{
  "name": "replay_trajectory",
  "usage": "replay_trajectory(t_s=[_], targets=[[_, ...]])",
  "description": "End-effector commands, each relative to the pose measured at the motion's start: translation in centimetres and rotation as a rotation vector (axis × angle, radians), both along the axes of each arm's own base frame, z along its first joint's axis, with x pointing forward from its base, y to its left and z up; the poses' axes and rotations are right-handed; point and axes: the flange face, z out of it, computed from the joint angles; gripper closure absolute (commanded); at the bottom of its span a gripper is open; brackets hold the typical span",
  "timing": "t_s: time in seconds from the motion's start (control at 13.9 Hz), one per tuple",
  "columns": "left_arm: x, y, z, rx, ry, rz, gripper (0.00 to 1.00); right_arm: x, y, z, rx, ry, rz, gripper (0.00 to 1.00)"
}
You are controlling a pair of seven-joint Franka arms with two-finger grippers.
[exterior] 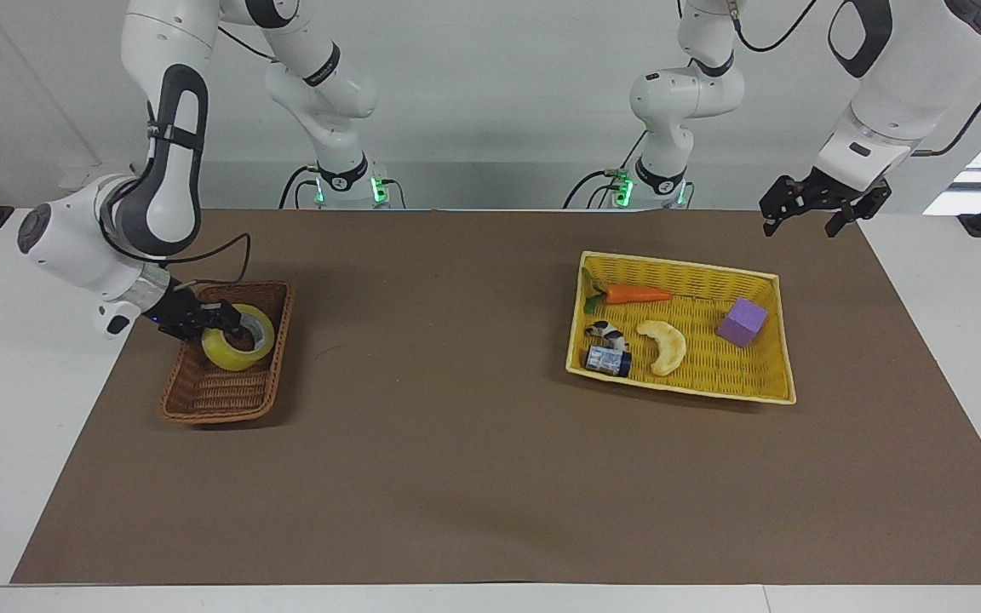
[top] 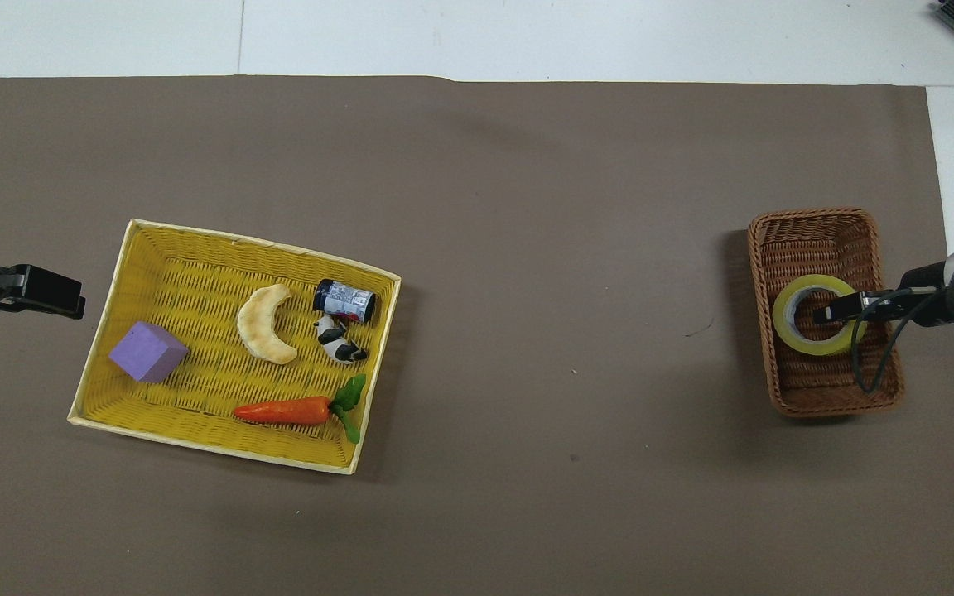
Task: Move tape to another basket
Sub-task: 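Lower the tape into the wicker basket with the right gripper, then open the right gripper and lift it off the tape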
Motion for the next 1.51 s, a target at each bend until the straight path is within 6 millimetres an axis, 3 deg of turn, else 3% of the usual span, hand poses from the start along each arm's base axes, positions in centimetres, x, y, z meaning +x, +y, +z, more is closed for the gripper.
replay_trajectory(t_s=[0.0,0.07,0.29,0.57,0.93,1.15,1.29,1.43], targets=[[0.2,1.2,0.5,0.008,-0.003,0.019,0.0,2.4,0.2,3.3,-0.036,-0.093,0.032,0.0],[0.2,1.7,0.4,0.007,0.002,0.023,0.0,3.6,1.3,4.5,-0.066,-0.13,0.06,0.0],[0.2,1.8,0.4,0.007,-0.001,0.025,0.0,4.5,2.2,5.6,-0.16,-0.155,0.105,0.0],[0.2,1.8,0.4,0.007,-0.001,0.026,0.0,5.4,6.6,8.7,-0.219,-0.154,0.049,0.0],[0.2,1.7,0.4,0.007,-0.001,0.025,0.0,4.9,14.2,10.4,-0.277,-0.08,-0.103,0.0],[0.2,1.8,0.5,0.007,-0.003,0.026,0.0,4.3,19.9,11.5,-0.314,-0.043,-0.194,0.0],[0.2,1.7,0.4,0.007,-0.001,0.025,0.0,3.5,23.6,13.3,-0.327,-0.039,-0.267,0.0],[0.2,1.7,0.5,0.007,-0.003,0.025,0.0,2.7,24.6,16.5,-0.324,-0.048,-0.305,0.0]])
